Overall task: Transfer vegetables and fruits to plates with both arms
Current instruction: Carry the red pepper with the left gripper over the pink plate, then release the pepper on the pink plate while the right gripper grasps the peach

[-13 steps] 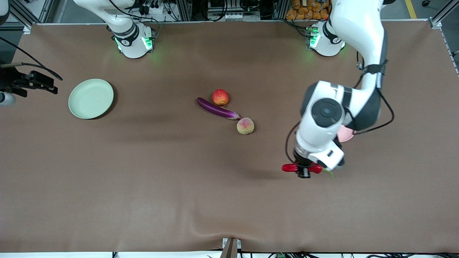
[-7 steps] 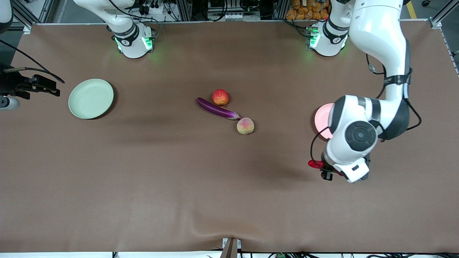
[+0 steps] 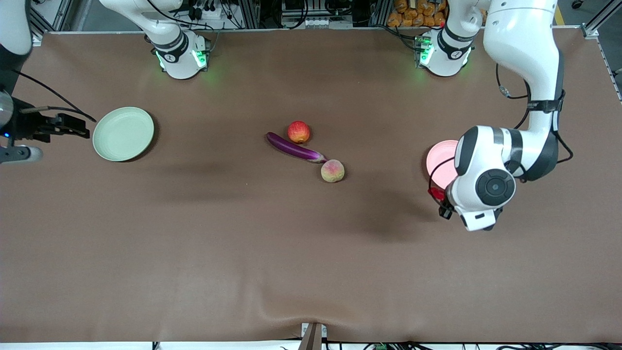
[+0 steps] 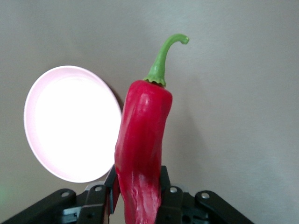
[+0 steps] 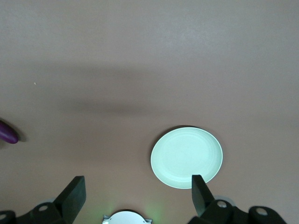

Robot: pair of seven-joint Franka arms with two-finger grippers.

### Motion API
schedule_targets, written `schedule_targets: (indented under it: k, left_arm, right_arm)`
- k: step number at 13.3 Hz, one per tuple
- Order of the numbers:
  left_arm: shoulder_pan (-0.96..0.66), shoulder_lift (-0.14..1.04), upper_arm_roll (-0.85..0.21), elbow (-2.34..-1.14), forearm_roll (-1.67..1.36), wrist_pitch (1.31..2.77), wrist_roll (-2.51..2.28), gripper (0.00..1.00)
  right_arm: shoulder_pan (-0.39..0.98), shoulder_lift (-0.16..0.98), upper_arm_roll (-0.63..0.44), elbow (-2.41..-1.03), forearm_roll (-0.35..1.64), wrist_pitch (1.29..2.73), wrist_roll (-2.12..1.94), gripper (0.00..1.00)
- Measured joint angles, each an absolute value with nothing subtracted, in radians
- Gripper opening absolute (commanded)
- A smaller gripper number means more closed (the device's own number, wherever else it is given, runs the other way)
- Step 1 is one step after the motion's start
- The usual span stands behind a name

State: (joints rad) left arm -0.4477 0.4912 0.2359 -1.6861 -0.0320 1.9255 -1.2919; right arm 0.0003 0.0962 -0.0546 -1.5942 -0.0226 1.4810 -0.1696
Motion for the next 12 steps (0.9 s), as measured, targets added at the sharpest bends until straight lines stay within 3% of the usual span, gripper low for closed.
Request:
schedule_targets:
  k: [3, 6, 12]
  left_arm:
    - [-0.441, 0.382, 0.237, -1.87, -0.028, 1.982, -1.29, 0.0]
    - [-0.441, 0.314, 0.237, -1.993, -0.024, 2.021, -1.29, 0.0]
    - [-0.385, 0.303, 0.24, -2.161, -0.015, 2.143, -1.293, 0.0]
  right_arm:
    - [0.023, 0.139, -0.049, -1.578, -0.015, 1.484, -0.169, 1.0]
    - [0.083, 0.157, -0.047, -1.573, 0.123, 1.486, -0.046, 1.0]
    - [0.237, 0.212, -0.039, -1.569, 0.364, 1.569, 0.376, 1.0]
